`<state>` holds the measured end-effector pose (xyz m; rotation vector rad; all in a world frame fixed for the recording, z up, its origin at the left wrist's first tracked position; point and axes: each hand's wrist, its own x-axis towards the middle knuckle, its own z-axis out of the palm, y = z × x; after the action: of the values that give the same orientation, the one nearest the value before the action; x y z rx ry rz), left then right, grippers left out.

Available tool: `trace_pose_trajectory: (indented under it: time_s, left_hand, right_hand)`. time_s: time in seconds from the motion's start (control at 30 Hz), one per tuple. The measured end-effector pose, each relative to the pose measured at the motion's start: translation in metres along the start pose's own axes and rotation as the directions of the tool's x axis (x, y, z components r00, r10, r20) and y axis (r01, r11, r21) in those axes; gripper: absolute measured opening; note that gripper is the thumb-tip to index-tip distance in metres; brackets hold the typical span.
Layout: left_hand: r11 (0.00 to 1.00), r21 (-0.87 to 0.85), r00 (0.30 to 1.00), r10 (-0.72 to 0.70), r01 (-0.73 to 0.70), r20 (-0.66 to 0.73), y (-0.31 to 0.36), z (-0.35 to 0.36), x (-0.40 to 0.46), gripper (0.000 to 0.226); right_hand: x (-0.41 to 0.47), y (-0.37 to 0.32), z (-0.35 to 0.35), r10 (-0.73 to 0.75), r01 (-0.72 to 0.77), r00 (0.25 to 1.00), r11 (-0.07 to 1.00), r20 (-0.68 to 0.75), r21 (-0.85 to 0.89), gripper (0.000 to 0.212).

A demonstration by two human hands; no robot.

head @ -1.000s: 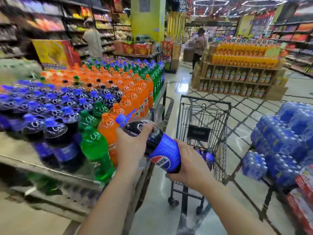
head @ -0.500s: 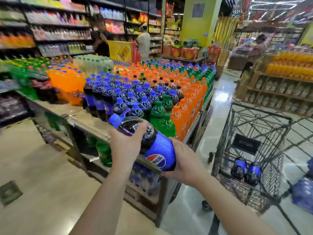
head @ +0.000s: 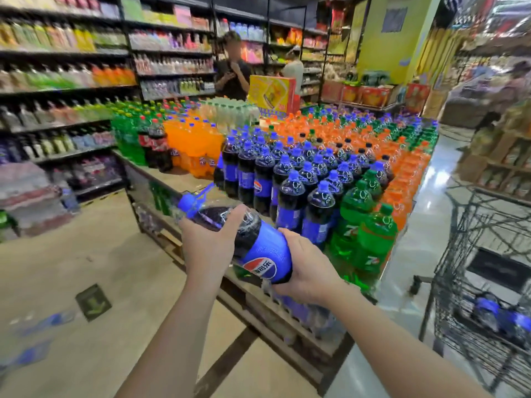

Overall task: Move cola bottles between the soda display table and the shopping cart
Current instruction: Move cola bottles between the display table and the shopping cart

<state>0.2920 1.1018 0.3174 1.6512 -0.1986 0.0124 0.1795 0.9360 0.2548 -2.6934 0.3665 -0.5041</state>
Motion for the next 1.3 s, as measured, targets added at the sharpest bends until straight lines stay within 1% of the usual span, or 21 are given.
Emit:
trace_pose_trajectory:
  time_s: [0.07,0.17,0.33,0.43,0.6,0.7,0.73,0.8,0.83,0.9,0.97,1.03,1.17,1.23,1.3]
  left_hand:
    - [1.000,-0.006,1.000,-0.002,0.002,-0.030,-0.004,-0.007,0.018,0.087]
    - [0.999,-0.024,0.999,-0.037,0.036,-0.030,-0.010,-0.013,0.047,0.081]
    - [0.998,-0.013,0.998,-0.054,0.054,-0.040,-0.029,-0.003,0.108,0.080]
    - [0.999,-0.010,0.998,-0.051,0.051,-0.030,-0.043,0.018,0.157,0.076]
    - [1.000,-0.010,1.000,-0.026,0.025,-0.011,-0.066,0.062,0.240,0.085]
    - [0.998,0.049,1.000,-0.030,0.030,-0.001,-0.078,0.092,0.281,0.080]
    - [0.997,0.075,0.999,-0.032,0.032,0.003,-0.082,0.101,0.291,0.083]
    - [0.994,0.105,0.999,-0.038,0.035,0.032,-0.084,0.117,0.309,0.093]
    - [0.994,0.100,0.997,-0.049,0.043,0.058,-0.086,0.124,0.318,0.094]
    - [0.995,0.087,0.993,-0.064,0.055,0.100,-0.092,0.139,0.335,0.088]
    - [0.994,0.091,0.989,-0.068,0.056,0.133,-0.100,0.154,0.353,0.084]
    - [0.993,0.097,0.979,-0.081,0.064,0.186,-0.107,0.167,0.369,0.090]
    - [0.992,0.087,0.947,-0.111,0.089,0.302,-0.120,0.191,0.396,0.103]
    - [0.992,0.104,0.927,-0.104,0.071,0.360,-0.125,0.204,0.410,0.100]
    - [0.990,0.136,0.899,-0.100,0.046,0.427,-0.132,0.216,0.424,0.095]
  right_hand:
    - [0.021,-0.004,0.013,-0.028,0.028,1.000,0.999,0.013,0.016,0.110]
    - [0.055,-0.009,0.027,-0.062,0.062,0.998,0.998,0.016,0.033,0.109]
    - [0.117,0.001,0.055,-0.099,0.098,0.995,0.994,0.021,0.058,0.108]
    - [0.163,0.016,0.073,-0.084,0.083,0.996,0.994,0.018,0.067,0.107]
    - [0.239,0.056,0.104,-0.032,0.029,0.999,0.996,0.036,0.087,0.107]
    - [0.277,0.077,0.120,0.043,-0.043,0.999,0.995,-0.002,0.088,0.094]
    - [0.289,0.084,0.127,0.067,-0.065,0.997,0.995,-0.024,0.080,0.088]
    - [0.308,0.095,0.139,0.123,-0.120,0.991,0.991,-0.055,0.061,0.085]
    - [0.316,0.100,0.144,0.161,-0.157,0.985,0.985,-0.064,0.066,0.086]
    - [0.328,0.111,0.154,0.234,-0.229,0.968,0.971,-0.094,0.065,0.090]
    - [0.339,0.121,0.163,0.294,-0.289,0.951,0.955,-0.091,0.063,0.096]
    - [0.351,0.132,0.174,0.351,-0.346,0.934,0.935,-0.064,0.076,0.094]
    - [0.367,0.150,0.192,0.484,-0.481,0.874,0.874,-0.035,0.068,0.100]
    - [0.373,0.150,0.197,0.543,-0.540,0.838,0.840,-0.049,0.061,0.103]
    - [0.378,0.151,0.206,0.612,-0.610,0.787,0.791,-0.085,0.050,0.101]
